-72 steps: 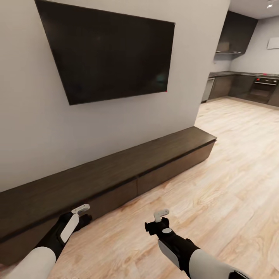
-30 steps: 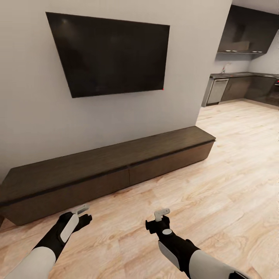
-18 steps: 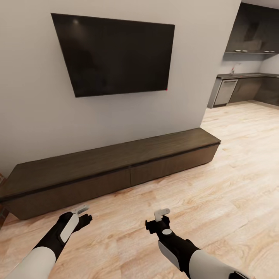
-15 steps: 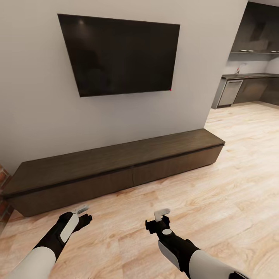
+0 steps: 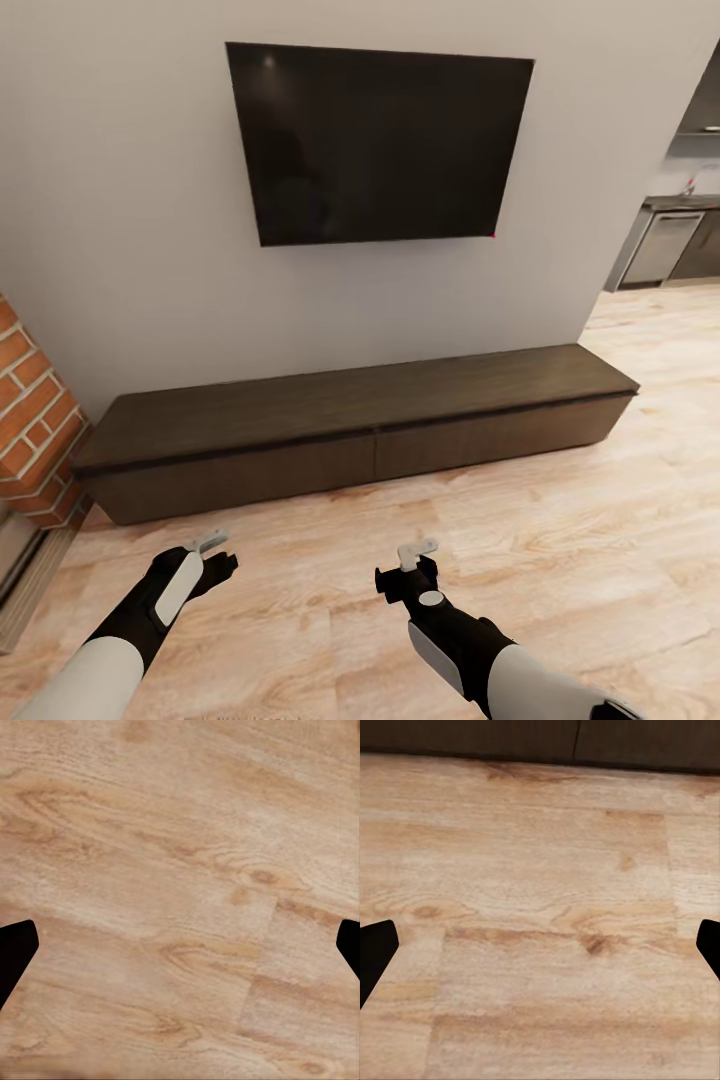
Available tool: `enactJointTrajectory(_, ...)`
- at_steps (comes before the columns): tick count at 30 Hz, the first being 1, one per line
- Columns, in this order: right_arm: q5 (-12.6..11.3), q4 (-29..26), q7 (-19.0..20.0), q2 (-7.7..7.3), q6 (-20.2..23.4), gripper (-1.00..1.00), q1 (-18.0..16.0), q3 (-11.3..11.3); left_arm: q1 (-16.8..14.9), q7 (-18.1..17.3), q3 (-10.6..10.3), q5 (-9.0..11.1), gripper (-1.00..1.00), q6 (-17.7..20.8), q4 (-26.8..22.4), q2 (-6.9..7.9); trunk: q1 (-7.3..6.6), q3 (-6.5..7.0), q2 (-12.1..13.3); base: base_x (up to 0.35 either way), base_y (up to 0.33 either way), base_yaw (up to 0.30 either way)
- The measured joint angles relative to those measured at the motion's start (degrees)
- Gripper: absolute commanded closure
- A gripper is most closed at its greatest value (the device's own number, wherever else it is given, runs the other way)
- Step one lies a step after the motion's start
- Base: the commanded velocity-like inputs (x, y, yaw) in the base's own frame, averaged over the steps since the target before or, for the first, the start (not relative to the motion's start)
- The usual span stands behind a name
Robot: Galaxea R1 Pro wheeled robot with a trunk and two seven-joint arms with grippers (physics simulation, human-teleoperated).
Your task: Place each of the two pumpkins and all three candles from the living room inside a cabinet in the living room (use any cabinet), then make sure every cabinet is closed, and position the cauldron so it is next to a table in the living room.
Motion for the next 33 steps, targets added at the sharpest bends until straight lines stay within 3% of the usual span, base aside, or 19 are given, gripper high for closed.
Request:
enactJointTrajectory(19,0.0,0.0,0.4,-0.09,-0.5,-1.0,0.0,0.0,0.0,0.0,0.0,-0.1,-1.0,0.0,0.0,0.06,-0.01,0.0,0.0,0.054,-0.028,0.273)
enactJointTrajectory(33,-0.2,0.0,0.6,-0.11,-2.5,-1.0,0.0,-0.2,0.0,-0.1,-0.1,-0.4,-1.0,0.0,0.0,0.06,0.0,0.0,0.0,0.105,-0.014,0.028)
